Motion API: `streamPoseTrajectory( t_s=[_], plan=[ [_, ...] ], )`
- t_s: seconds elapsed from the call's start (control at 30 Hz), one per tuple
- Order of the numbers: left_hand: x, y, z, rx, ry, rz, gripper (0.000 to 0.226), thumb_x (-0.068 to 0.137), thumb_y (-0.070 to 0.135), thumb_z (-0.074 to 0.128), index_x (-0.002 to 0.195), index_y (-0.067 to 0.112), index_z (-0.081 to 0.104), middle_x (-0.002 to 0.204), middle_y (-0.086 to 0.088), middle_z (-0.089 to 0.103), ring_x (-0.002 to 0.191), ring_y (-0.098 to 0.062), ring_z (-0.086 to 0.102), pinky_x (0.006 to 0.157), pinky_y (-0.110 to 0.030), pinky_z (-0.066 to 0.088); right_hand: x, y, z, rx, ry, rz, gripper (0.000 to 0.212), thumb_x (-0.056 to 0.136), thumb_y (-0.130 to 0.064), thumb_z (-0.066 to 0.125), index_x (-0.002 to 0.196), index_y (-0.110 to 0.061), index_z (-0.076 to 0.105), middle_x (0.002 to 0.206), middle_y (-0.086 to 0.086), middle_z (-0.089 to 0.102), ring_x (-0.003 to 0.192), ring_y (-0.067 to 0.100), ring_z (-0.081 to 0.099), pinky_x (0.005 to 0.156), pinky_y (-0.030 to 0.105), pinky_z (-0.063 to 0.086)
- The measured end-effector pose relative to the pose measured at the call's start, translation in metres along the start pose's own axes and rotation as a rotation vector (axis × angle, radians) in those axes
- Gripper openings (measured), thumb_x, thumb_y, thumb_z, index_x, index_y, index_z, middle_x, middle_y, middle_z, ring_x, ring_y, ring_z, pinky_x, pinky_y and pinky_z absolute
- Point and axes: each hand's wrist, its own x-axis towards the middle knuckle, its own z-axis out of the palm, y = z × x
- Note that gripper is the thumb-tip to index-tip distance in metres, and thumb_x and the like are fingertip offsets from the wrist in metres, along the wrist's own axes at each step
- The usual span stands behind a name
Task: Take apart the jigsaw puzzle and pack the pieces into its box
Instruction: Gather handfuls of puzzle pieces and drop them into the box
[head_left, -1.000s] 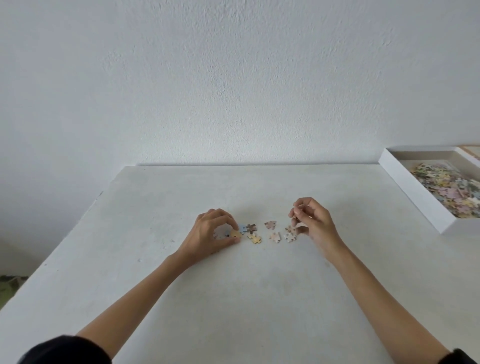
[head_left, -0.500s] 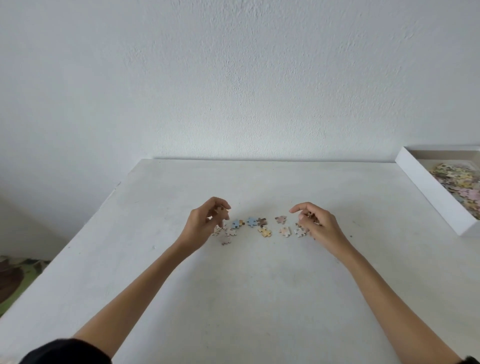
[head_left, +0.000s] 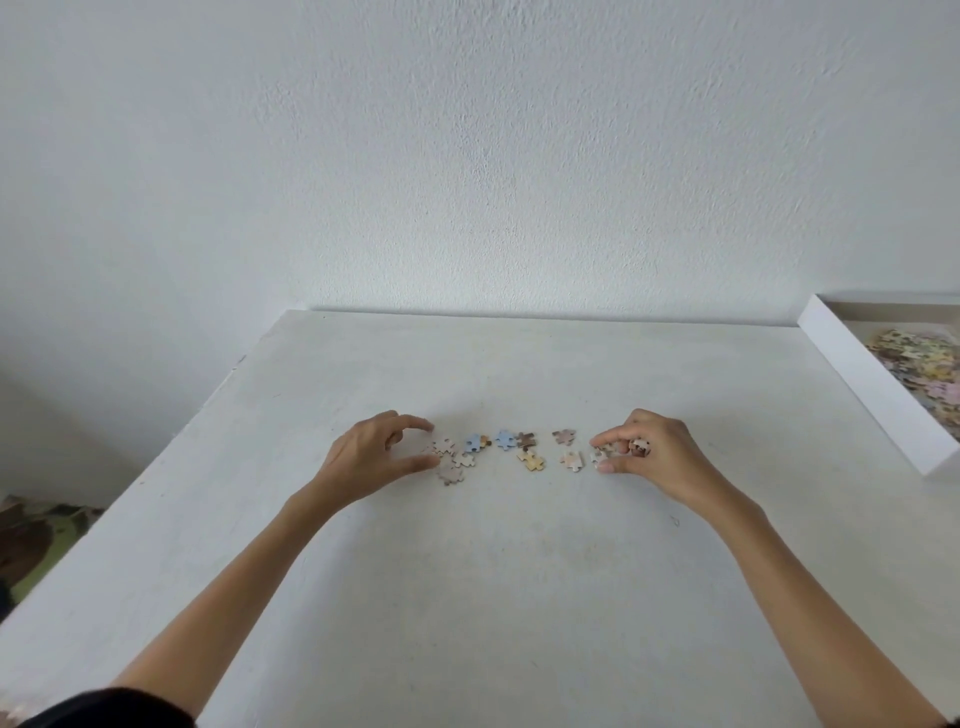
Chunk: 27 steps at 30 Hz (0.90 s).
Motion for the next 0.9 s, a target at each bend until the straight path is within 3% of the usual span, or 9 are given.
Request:
streamPoseTrajectory(
  t_s=[0.23, 0.33, 0.47, 0.57, 0.67, 0.73, 0.8, 0.87, 0.9],
  plan=[
    [0.007, -0.002, 0.005, -0.139, 0.121, 0.012, 0.015, 0.069, 0.034, 0.078, 0.08, 0.029, 0.071, 0.063, 0.006, 0.041, 0.062, -0.007, 0.04, 0.055, -0.025, 0.027, 0.005, -0.002, 0.0, 0.045, -0.023, -0.005, 0.019, 0.066, -0.011, 0.08, 0.072, -0.023, 0.066, 0.073, 0.0, 0.053, 0.063, 0.001, 0.052, 0.06, 0.008, 0.038],
    [0.009, -0.001, 0.004, -0.108, 0.102, 0.025, 0.018, 0.068, 0.035, 0.079, 0.078, 0.026, 0.067, 0.063, 0.007, 0.04, 0.058, -0.01, 0.038, 0.054, -0.023, 0.026, 0.005, -0.003, 0.0, 0.123, -0.017, 0.009, 0.016, 0.076, -0.012, 0.072, 0.07, -0.022, 0.061, 0.075, 0.003, 0.059, 0.064, 0.009, 0.053, 0.064, 0.018, 0.041],
    [0.012, -0.002, 0.001, -0.116, 0.046, -0.004, 0.023, 0.069, 0.034, 0.078, 0.073, 0.026, 0.057, 0.058, 0.008, 0.035, 0.054, -0.008, 0.035, 0.052, -0.023, 0.023, 0.003, -0.008, 0.005, 0.769, -0.019, 0.13, 0.013, 0.08, -0.008, 0.064, 0.077, -0.012, 0.051, 0.072, 0.006, 0.057, 0.054, 0.005, 0.054, 0.05, 0.017, 0.044],
    [0.016, -0.004, -0.001, -0.121, -0.027, -0.043, 0.026, 0.072, 0.033, 0.076, 0.071, 0.026, 0.051, 0.057, 0.007, 0.034, 0.053, -0.009, 0.033, 0.052, -0.024, 0.022, 0.004, -0.005, 0.007, 1.248, -0.008, 0.241, 0.05, 0.046, -0.03, 0.088, 0.078, -0.011, 0.055, 0.073, 0.004, 0.067, 0.054, 0.009, 0.055, 0.049, 0.017, 0.046],
    [0.018, -0.004, -0.003, -0.085, -0.112, -0.026, 0.027, 0.08, 0.034, 0.069, 0.072, 0.027, 0.045, 0.055, 0.007, 0.036, 0.051, -0.006, 0.037, 0.052, -0.023, 0.023, 0.007, 0.001, 0.007, 1.443, -0.03, 0.344, 0.063, 0.027, -0.024, 0.095, 0.083, -0.01, 0.07, 0.075, 0.004, 0.069, 0.057, 0.009, 0.061, 0.053, 0.017, 0.052],
    [0.018, -0.003, -0.004, -0.033, -0.13, 0.024, 0.026, 0.089, 0.032, 0.058, 0.073, 0.026, 0.038, 0.057, 0.007, 0.037, 0.051, -0.008, 0.035, 0.052, -0.024, 0.024, 0.006, 0.002, 0.007, 1.485, -0.046, 0.387, 0.057, 0.033, -0.016, 0.092, 0.087, -0.01, 0.074, 0.08, 0.004, 0.071, 0.062, 0.01, 0.065, 0.057, 0.019, 0.055],
    [0.016, 0.0, -0.004, -0.046, -0.09, 0.073, 0.024, 0.096, 0.027, 0.047, 0.076, 0.021, 0.036, 0.06, 0.008, 0.04, 0.052, -0.01, 0.032, 0.054, -0.025, 0.028, 0.007, 0.002, 0.009, 1.498, -0.024, 0.443, 0.028, 0.056, -0.006, 0.078, 0.084, -0.008, 0.071, 0.079, 0.005, 0.069, 0.062, 0.011, 0.065, 0.056, 0.021, 0.055],
    [0.015, 0.006, -0.003, -0.188, -0.05, 0.056, 0.022, 0.099, 0.023, 0.039, 0.08, 0.013, 0.038, 0.068, 0.008, 0.048, 0.056, -0.009, 0.037, 0.054, -0.02, 0.033, 0.006, 0.0, 0.009, 1.567, 0.015, 0.49, 0.005, 0.069, -0.005, 0.06, 0.071, -0.009, 0.057, 0.071, 0.006, 0.06, 0.051, 0.011, 0.057, 0.045, 0.02, 0.049],
    [0.014, 0.01, -0.003, -0.345, -0.047, 0.015, 0.023, 0.1, 0.022, 0.036, 0.08, 0.011, 0.038, 0.071, 0.007, 0.049, 0.055, -0.008, 0.037, 0.051, -0.015, 0.032, 0.006, 0.001, 0.009, 1.602, 0.013, 0.487, 0.009, 0.062, -0.01, 0.06, 0.063, -0.011, 0.051, 0.065, 0.005, 0.055, 0.045, 0.011, 0.05, 0.039, 0.019, 0.042]
  ],
)
